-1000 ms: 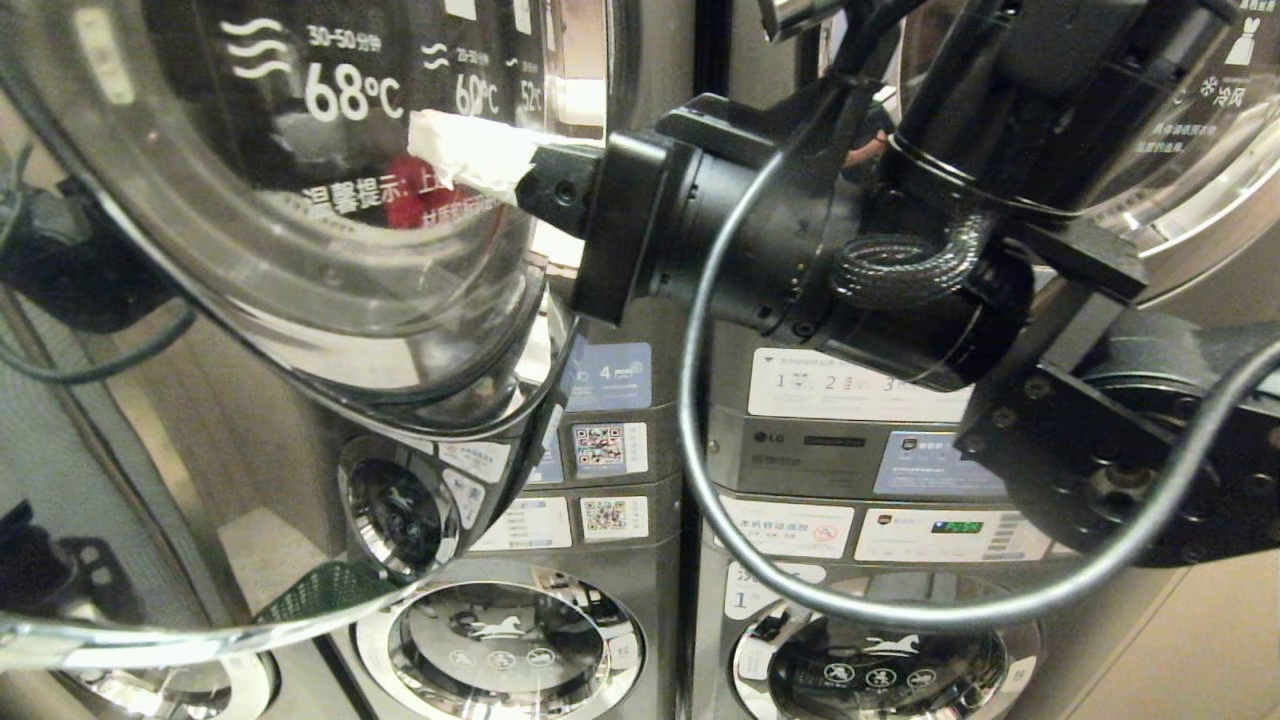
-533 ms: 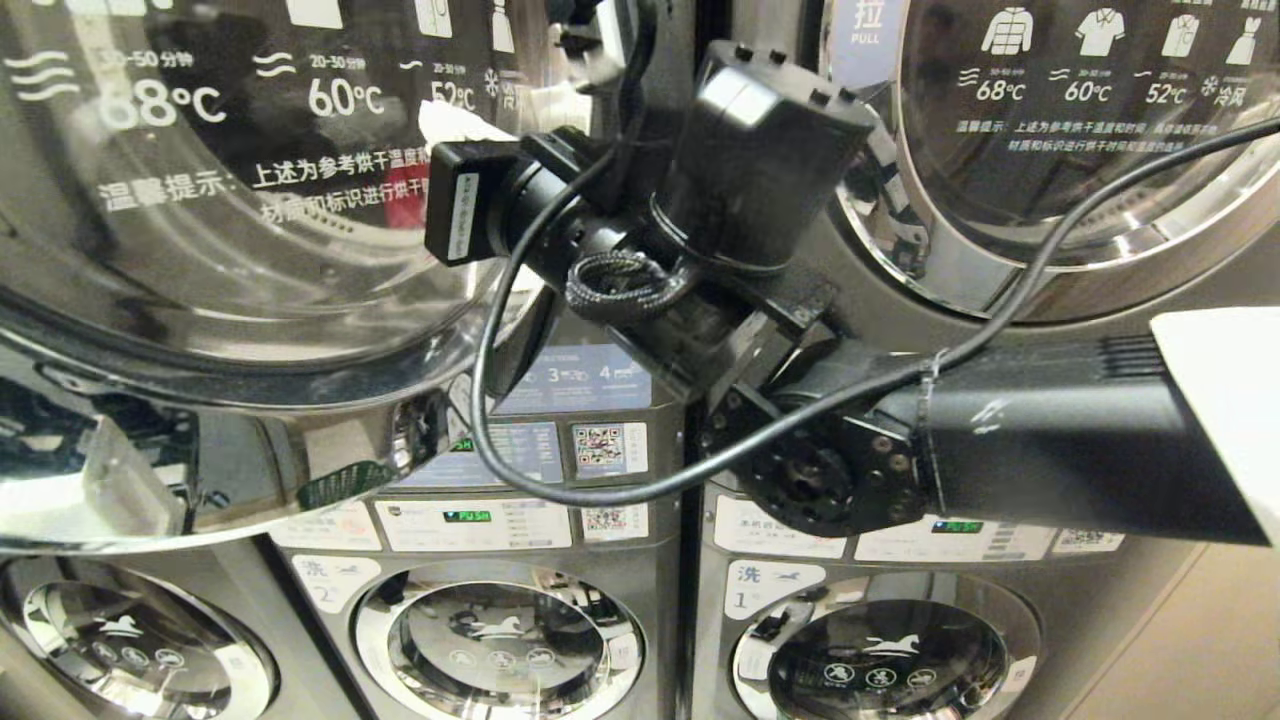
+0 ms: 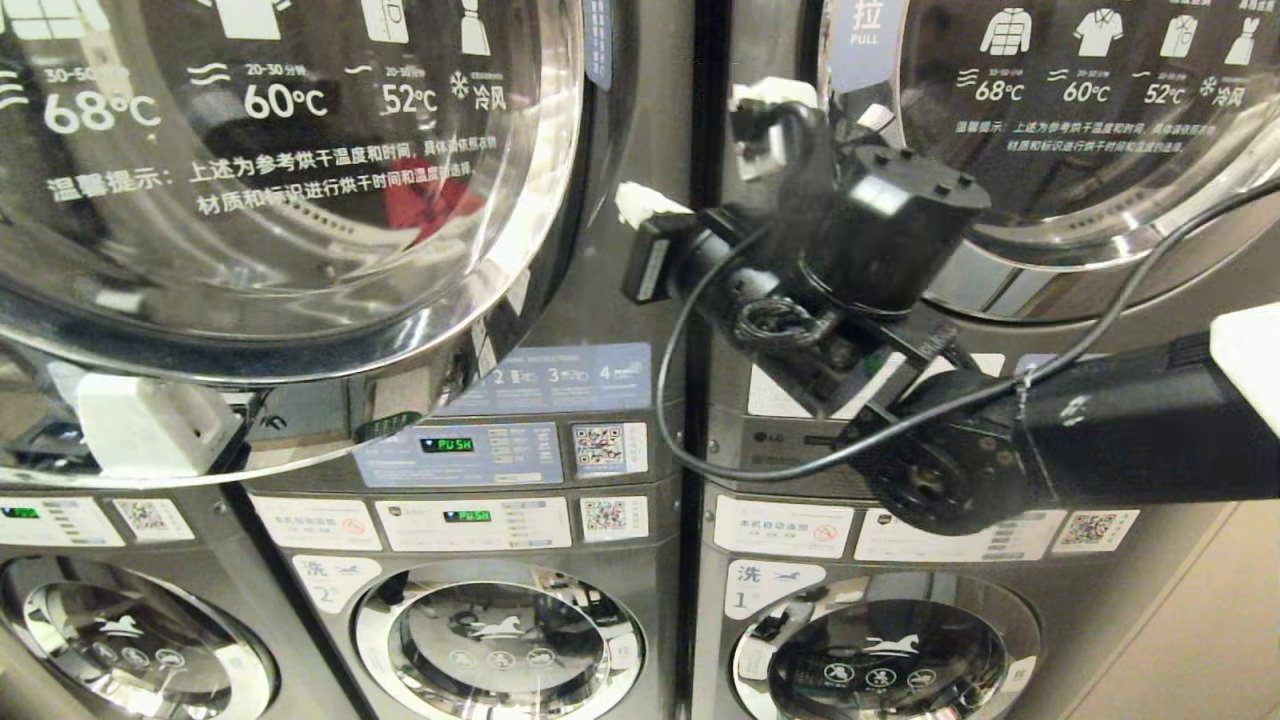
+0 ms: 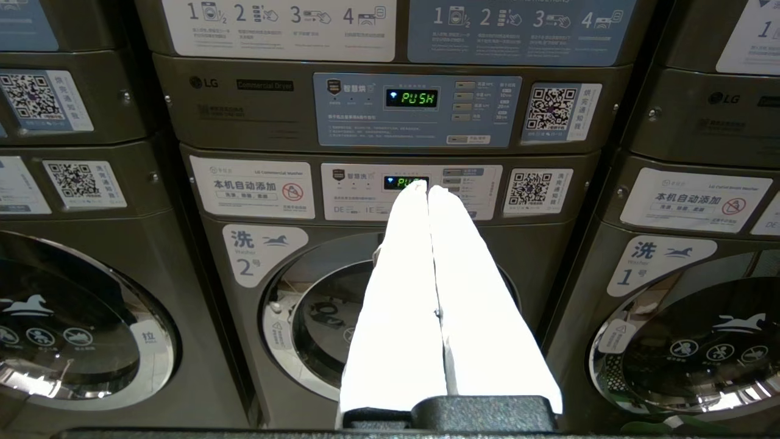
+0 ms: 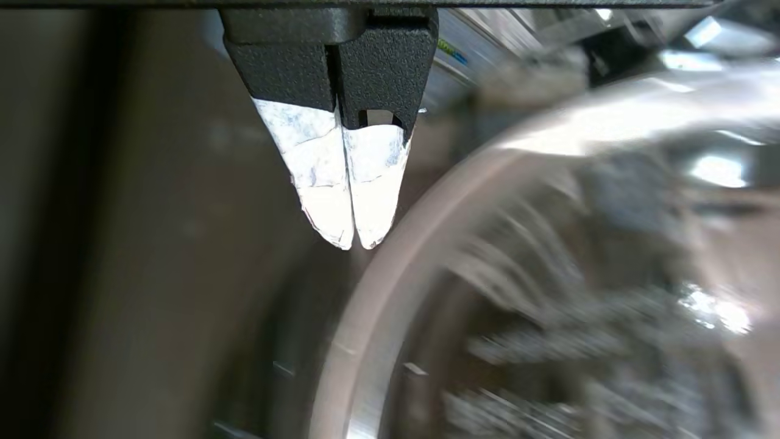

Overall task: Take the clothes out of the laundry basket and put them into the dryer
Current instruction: Close the dryer

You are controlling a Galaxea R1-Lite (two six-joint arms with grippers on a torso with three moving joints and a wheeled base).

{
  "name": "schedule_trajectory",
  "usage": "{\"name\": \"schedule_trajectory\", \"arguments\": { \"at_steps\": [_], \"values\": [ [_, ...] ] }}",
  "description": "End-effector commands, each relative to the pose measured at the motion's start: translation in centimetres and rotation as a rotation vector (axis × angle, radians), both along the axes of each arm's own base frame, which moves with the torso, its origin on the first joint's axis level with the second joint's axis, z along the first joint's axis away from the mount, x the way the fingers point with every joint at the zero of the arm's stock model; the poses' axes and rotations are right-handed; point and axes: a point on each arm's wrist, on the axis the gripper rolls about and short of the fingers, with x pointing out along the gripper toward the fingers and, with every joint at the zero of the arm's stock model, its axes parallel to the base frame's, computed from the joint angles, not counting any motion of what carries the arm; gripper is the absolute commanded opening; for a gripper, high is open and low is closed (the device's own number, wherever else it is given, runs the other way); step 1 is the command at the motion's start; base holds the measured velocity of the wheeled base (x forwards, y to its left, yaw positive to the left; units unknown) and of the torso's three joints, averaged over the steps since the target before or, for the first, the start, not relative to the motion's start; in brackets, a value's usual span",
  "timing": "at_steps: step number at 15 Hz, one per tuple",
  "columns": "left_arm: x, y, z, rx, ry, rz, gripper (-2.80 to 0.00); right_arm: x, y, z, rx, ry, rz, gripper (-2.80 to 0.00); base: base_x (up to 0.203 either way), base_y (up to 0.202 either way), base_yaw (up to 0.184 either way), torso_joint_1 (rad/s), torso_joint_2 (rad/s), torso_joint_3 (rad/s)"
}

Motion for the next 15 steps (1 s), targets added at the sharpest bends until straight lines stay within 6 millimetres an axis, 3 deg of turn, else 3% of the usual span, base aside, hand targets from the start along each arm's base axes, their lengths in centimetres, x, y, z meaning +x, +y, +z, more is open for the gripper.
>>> {"name": "schedule_trajectory", "arguments": {
  "at_steps": [1, 3, 5, 8, 9, 10, 12, 15],
  "values": [
    [0.2, 0.0, -0.9, 0.000, 0.029, 0.001, -2.80, -1.9, -7.2, 2.4, 0.026, -0.041, -0.105, -2.80, 0.000, 0.000, 0.000, 0.000, 0.00, 0.000],
    [0.2, 0.0, -0.9, 0.000, 0.029, 0.001, -2.80, -3.9, -13.1, 4.2, 0.042, -0.092, -0.212, -2.80, 0.000, 0.000, 0.000, 0.000, 0.00, 0.000],
    [0.2, 0.0, -0.9, 0.000, 0.029, 0.001, -2.80, -7.3, -19.3, 6.1, 0.056, -0.171, -0.370, -2.80, 0.000, 0.000, 0.000, 0.000, 0.00, 0.000],
    [0.2, 0.0, -0.9, 0.003, 0.029, -0.001, -2.80, -11.4, -28.0, 7.5, 0.021, -0.265, -0.750, -2.80, 0.000, 0.000, 0.000, 0.000, 0.00, 0.000],
    [0.2, 0.0, -0.9, 0.003, 0.029, -0.001, -2.80, -13.4, -30.4, 7.6, -0.004, -0.280, -0.884, -2.80, 0.000, 0.000, 0.000, 0.000, 0.00, 0.000],
    [0.2, 0.0, -0.9, 0.003, 0.029, -0.001, -2.80, -15.7, -31.5, 6.8, -0.042, -0.279, -0.955, -2.80, 0.000, 0.000, 0.000, 0.000, 0.00, 0.000],
    [0.2, 0.0, -0.9, 0.003, 0.029, -0.001, -2.80, -18.9, -31.5, 1.7, -0.123, -0.152, -0.946, -2.80, 0.000, 0.000, 0.000, 0.000, 0.00, 0.000],
    [0.2, 0.0, -0.9, 0.003, 0.029, 0.001, -2.80, -24.0, -29.0, -8.3, -0.199, 0.105, -0.834, -2.80, 0.000, 0.000, 0.000, 0.000, 0.00, 0.000]
  ]
}}
